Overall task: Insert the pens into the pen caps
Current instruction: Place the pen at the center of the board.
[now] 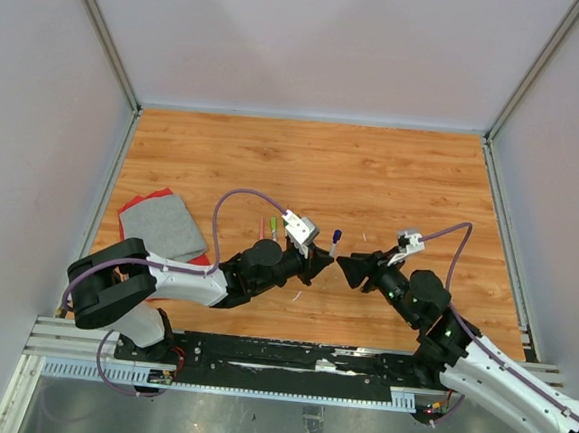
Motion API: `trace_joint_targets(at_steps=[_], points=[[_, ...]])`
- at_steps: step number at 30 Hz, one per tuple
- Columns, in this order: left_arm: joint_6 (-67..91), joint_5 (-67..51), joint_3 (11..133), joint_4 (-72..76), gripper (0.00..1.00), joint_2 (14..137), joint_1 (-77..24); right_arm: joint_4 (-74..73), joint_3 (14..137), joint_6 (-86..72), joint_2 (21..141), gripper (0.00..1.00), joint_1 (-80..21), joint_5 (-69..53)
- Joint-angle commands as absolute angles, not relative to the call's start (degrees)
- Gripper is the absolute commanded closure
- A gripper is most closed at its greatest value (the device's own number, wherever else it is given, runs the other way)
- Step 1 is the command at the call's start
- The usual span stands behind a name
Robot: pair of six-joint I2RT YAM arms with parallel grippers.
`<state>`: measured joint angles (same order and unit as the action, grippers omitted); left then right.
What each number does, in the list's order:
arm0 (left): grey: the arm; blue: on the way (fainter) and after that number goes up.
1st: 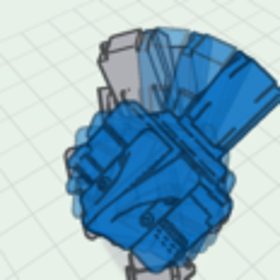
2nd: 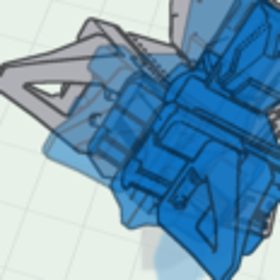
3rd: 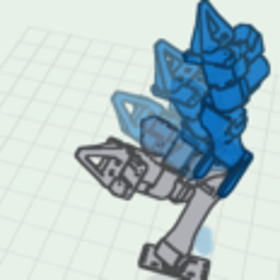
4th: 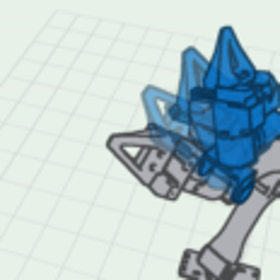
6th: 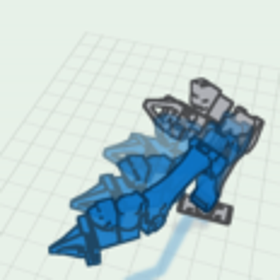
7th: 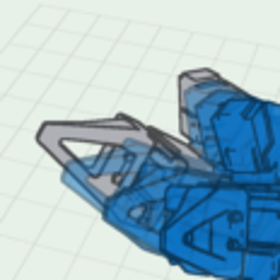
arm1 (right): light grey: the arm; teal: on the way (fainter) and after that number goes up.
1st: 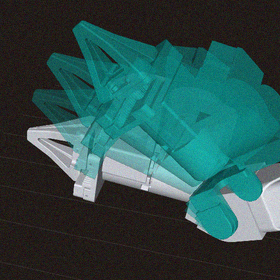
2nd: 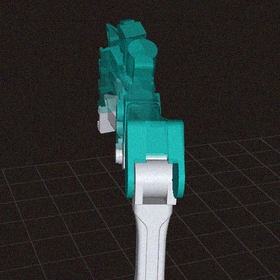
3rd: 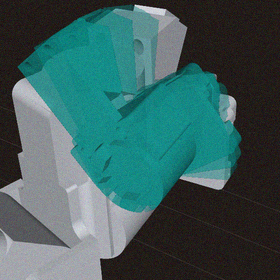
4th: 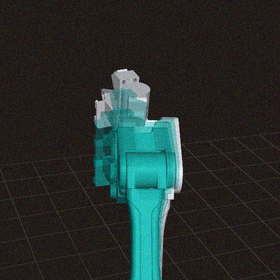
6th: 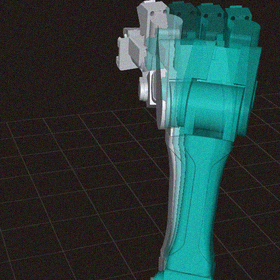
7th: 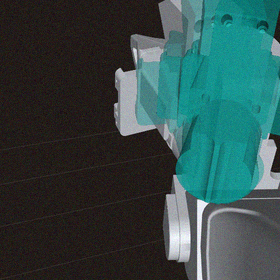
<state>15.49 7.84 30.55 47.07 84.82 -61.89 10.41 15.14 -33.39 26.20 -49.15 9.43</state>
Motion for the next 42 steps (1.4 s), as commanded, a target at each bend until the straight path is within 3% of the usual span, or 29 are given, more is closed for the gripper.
trace_joint_targets(at_steps=[1, 36, 39, 42], points=[[15.31, 8.56, 32.15, 49.66, 1.0, 83.72, -61.61, 20.32, 13.15, -37.06, 28.35, 0.54, -49.84, 8.39], [15.21, 7.64, 32.03, 50.0, 0.99, 83.67, -61.61, 27.55, 19.35, -30.69, 47.19, 0.7, -49.8, 9.63], [15.2, 7.71, 31.87, 50.13, 1.0, 83.45, -61.61, 27.66, 20.0, -30.18, 48.48, 0.74, -49.77, 8.79], [15.21, 7.58, 31.83, 50.1, 0.99, 83.42, -61.61, 27.48, 20.57, -29.68, 49.18, 0.85, -49.81, 8.29]])
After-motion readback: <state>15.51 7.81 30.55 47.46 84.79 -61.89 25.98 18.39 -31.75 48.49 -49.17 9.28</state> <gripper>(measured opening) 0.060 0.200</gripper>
